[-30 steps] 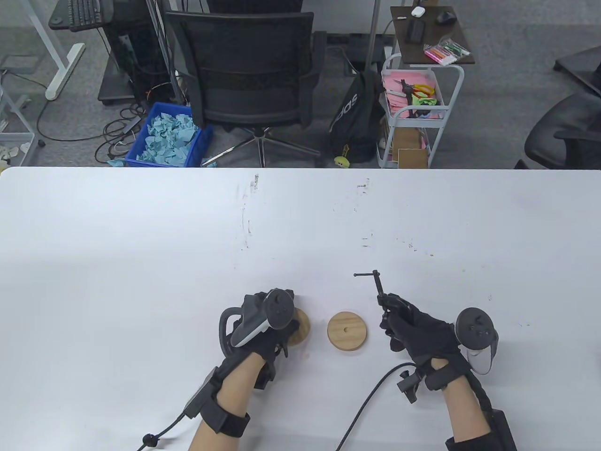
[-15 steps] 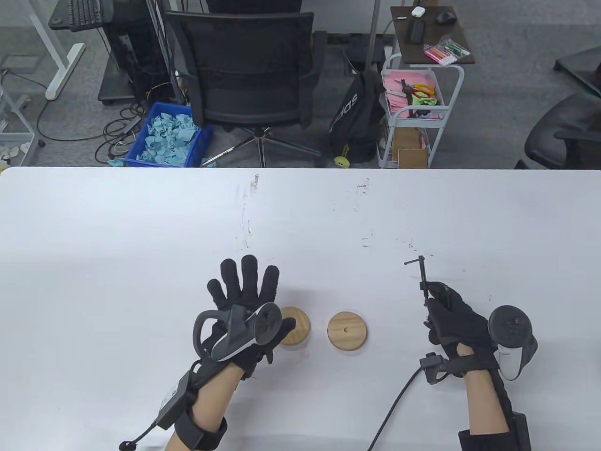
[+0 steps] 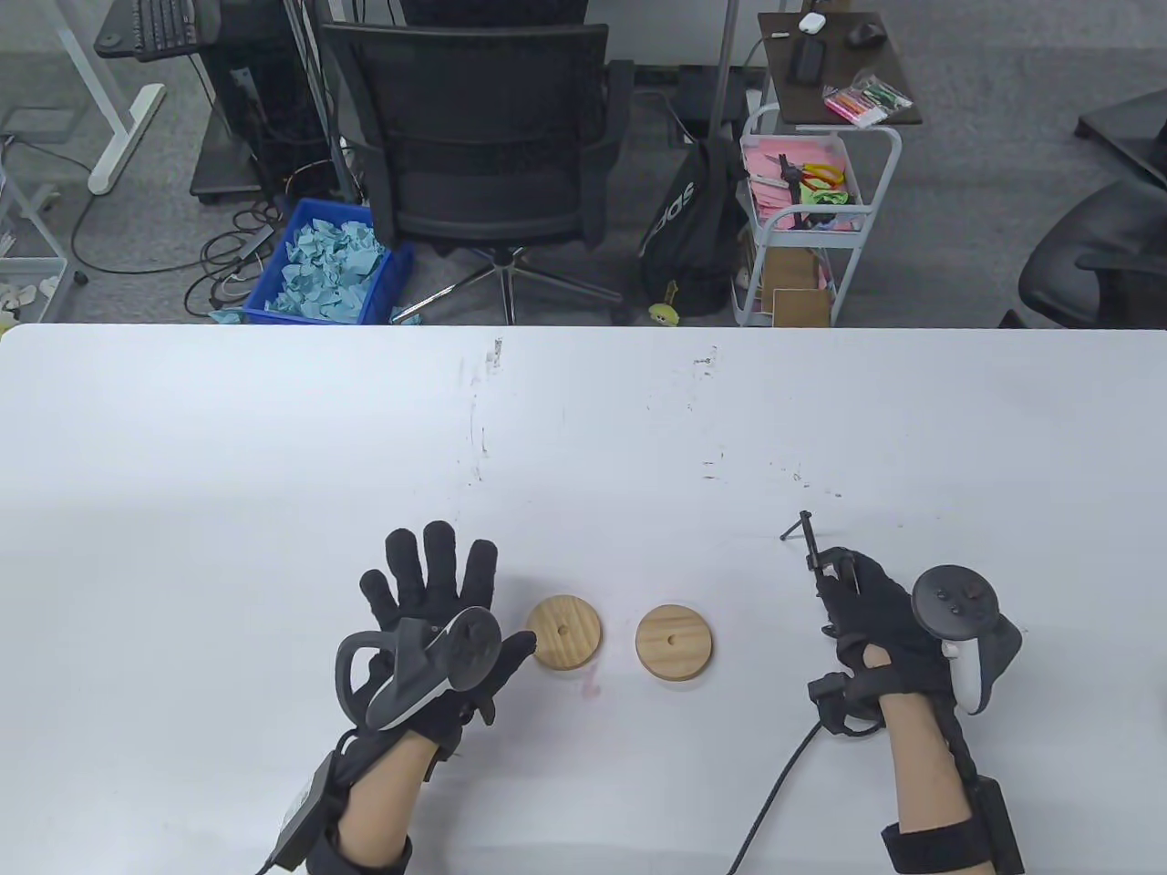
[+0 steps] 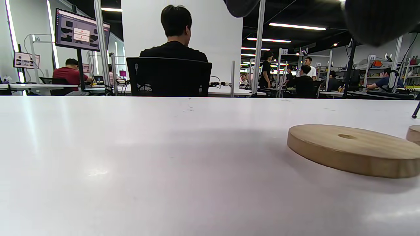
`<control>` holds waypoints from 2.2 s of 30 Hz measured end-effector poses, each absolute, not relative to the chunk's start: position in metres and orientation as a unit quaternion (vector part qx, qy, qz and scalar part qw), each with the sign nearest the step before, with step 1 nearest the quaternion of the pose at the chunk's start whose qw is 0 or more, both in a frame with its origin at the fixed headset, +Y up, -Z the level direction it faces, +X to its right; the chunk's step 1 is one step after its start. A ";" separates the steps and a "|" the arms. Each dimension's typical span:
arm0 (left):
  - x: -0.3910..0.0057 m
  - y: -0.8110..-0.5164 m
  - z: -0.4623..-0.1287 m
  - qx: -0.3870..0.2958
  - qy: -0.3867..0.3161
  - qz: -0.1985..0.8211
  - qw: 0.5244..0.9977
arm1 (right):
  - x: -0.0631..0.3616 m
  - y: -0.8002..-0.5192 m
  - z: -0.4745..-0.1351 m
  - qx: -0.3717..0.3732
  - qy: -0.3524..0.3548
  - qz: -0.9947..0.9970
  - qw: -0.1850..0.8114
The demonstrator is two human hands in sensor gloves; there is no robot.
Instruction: Unscrew the clamp open
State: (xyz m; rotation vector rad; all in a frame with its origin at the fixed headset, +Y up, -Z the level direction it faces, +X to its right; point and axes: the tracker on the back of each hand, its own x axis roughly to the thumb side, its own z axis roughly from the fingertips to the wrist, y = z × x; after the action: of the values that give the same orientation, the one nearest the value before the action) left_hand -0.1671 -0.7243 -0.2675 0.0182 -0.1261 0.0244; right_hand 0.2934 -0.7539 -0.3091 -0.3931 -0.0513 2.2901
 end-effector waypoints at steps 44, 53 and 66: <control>-0.163 -0.725 -0.267 -0.001 -0.067 0.008 0.998 | 0.287 -0.751 -0.306 -0.224 0.095 0.967 0.076; -0.162 -0.727 -0.267 -0.008 -0.075 0.011 0.997 | 0.266 -0.732 -0.281 -0.089 0.048 0.986 0.133; -0.161 -0.730 -0.270 -0.040 -0.105 0.008 0.994 | 0.197 -0.744 -0.270 0.150 0.077 0.977 0.128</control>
State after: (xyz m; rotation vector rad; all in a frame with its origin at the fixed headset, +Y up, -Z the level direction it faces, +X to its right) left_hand -0.1605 -0.7295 -0.2702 -0.0800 -0.2110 0.0158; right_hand 0.1968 -0.7436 -0.2699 0.4356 0.2240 2.8435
